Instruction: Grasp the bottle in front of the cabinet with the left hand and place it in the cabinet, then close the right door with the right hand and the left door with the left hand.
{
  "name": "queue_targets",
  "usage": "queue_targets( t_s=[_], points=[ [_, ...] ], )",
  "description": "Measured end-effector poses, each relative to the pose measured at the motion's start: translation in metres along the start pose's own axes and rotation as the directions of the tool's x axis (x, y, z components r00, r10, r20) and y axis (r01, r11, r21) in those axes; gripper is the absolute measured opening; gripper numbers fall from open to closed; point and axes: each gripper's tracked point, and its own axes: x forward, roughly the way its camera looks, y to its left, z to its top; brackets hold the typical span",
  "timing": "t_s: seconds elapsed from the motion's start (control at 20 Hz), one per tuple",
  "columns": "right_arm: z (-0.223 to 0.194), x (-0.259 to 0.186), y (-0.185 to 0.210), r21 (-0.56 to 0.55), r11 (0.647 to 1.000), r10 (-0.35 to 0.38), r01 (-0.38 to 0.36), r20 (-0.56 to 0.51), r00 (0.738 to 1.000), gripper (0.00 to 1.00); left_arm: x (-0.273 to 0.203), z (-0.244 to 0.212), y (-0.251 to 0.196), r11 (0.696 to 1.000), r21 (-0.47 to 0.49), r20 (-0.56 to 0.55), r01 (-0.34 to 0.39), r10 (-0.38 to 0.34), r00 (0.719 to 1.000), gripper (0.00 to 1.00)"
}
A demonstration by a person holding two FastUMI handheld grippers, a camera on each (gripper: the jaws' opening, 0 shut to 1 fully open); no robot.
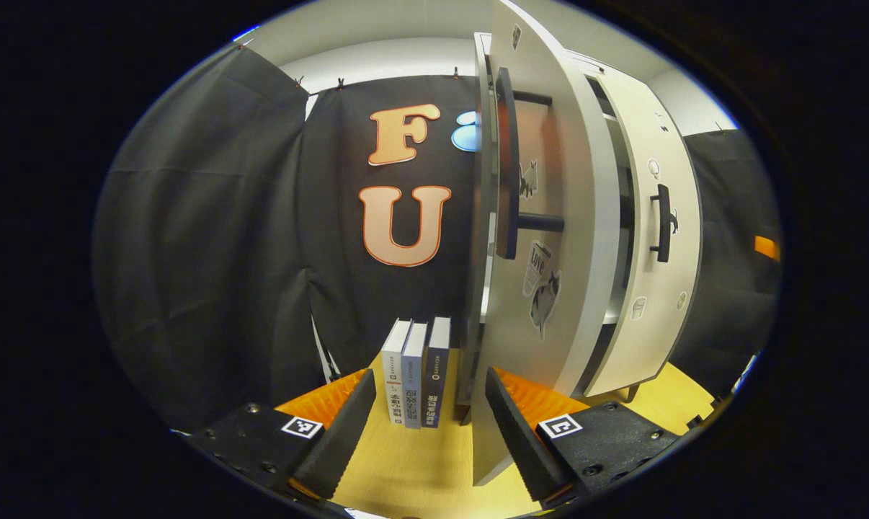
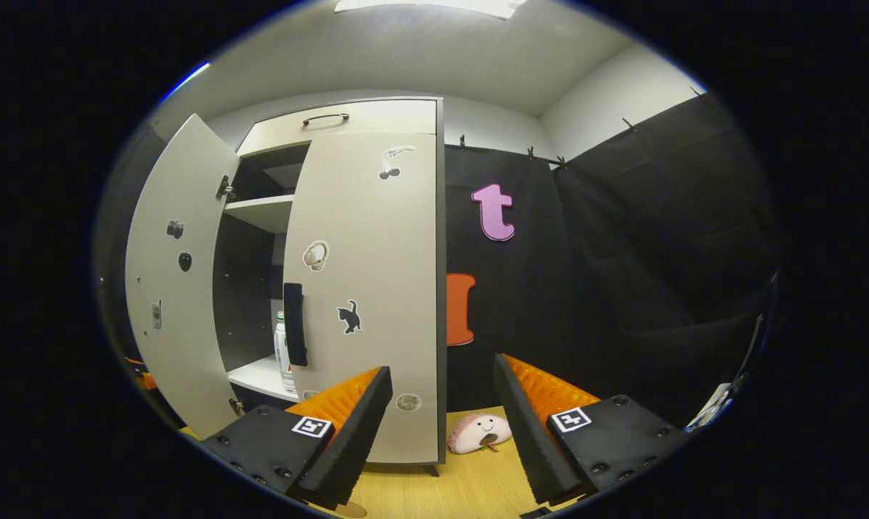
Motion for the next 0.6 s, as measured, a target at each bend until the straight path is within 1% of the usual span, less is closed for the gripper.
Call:
queue_targets(
  t_s=[0.15,0.45,0.6],
  points=[
    [-0.002,-0.001,0.000,-0.001,1.000,0.007,-0.007,0.001,1.000,0.94,0.001,-0.001,-0.012,1.000,0.008,-0.006,0.026,-0.026,1.000,0.94],
    [-0.005,-0.002,-0.003,0.002,1.000,0.013,-0.013,-0.001,1.000,0.95,0.009,-0.004,-0.050,0.992,0.010,-0.027,0.123,-0.123,0.992,0.94],
    [-0.006,-0.001,-0.007,0.007,1.000,0.007,-0.007,-0.001,1.000,0.94,0.011,-0.003,-0.063,0.988,0.012,-0.028,0.156,-0.155,0.987,0.94]
  ],
)
